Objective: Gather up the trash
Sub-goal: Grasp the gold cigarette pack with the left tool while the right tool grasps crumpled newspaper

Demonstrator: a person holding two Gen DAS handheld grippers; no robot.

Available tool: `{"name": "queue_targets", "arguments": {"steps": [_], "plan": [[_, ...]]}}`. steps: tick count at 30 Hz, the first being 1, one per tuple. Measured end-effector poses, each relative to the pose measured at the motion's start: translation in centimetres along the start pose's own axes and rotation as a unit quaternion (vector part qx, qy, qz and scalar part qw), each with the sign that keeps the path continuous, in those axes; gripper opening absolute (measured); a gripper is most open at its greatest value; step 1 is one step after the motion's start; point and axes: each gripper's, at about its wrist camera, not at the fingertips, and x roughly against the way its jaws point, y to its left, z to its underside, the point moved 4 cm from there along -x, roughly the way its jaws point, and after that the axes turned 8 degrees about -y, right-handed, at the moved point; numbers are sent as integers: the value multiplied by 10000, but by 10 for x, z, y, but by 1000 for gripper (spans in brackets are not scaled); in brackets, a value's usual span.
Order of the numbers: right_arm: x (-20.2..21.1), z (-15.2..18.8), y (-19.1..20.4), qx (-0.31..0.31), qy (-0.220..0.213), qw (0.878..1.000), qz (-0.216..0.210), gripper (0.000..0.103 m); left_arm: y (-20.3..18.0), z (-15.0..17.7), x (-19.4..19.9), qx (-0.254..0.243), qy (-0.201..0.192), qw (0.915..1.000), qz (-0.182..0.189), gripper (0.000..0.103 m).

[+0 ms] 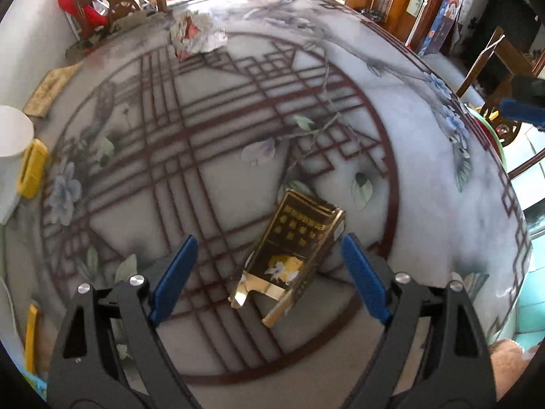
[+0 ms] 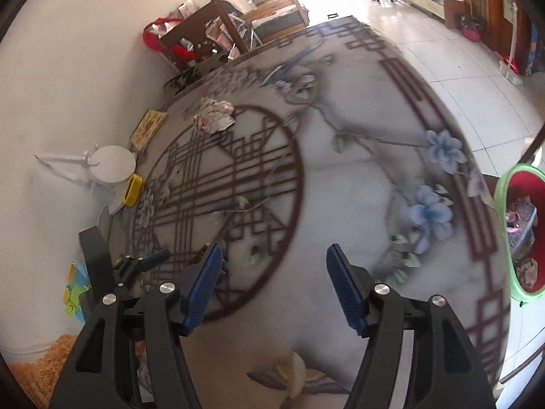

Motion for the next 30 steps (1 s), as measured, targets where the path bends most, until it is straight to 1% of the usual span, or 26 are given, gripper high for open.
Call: {"name": "queue_targets", "arguments": {"steps": [2,3,4,5,6,7,9,12,14,15,19,23,24,25,27,28,30], "plan": [[-12,-10,17,180,-7,9998,3,63,3,0,-4,-19,29,10000,80,77],[-17,-15,22,255,-22,9997,3,63,4,0,-5,31,31,9999,136,68],[-25,-24,32,374,-37,9993,-9,63,5,-1,-6,94,33,9997,217,66],[-35,-34,43,492,-52,9988,-37,63,5,-1,-8,164,51,9993,342,59],[-45,-44,53,617,-67,9980,-68,63,3,-2,-9,205,78,9986,472,49],[-53,-53,61,716,-72,9974,-84,63,2,-2,-9,211,77,9984,513,40],[-73,-70,77,918,-75,9957,-118,63,0,-5,-9,245,24,9985,493,39],[-116,-103,100,1227,-1,9923,-142,63,5,-6,-10,612,7,9960,648,37],[-144,-122,108,1311,62,9913,-120,63,10,-7,-9,774,-23,9948,657,37],[-153,-127,109,1314,85,9912,-114,63,12,-8,-8,840,-49,9943,659,37],[-210,-159,112,1136,221,9933,-41,63,23,-7,-5,996,-41,9927,674,37],[-254,-171,110,834,544,9950,-109,63,35,-5,-7,1147,-46,9916,598,37],[-266,-171,109,805,680,9944,-95,59,39,-5,-7,1188,-67,9914,553,37],[-273,-171,108,800,741,9940,-32,45,41,-6,-7,1228,-78,9909,544,37],[-275,-174,107,887,641,9940,13,34,45,-8,-8,1274,-90,9904,521,37],[-273,-174,107,920,654,9936,1,30,47,-9,-9,1296,-95,9902,509,37],[-264,-174,105,976,610,9934,-16,27,50,-11,-10,1344,-110,9897,484,37]]}}
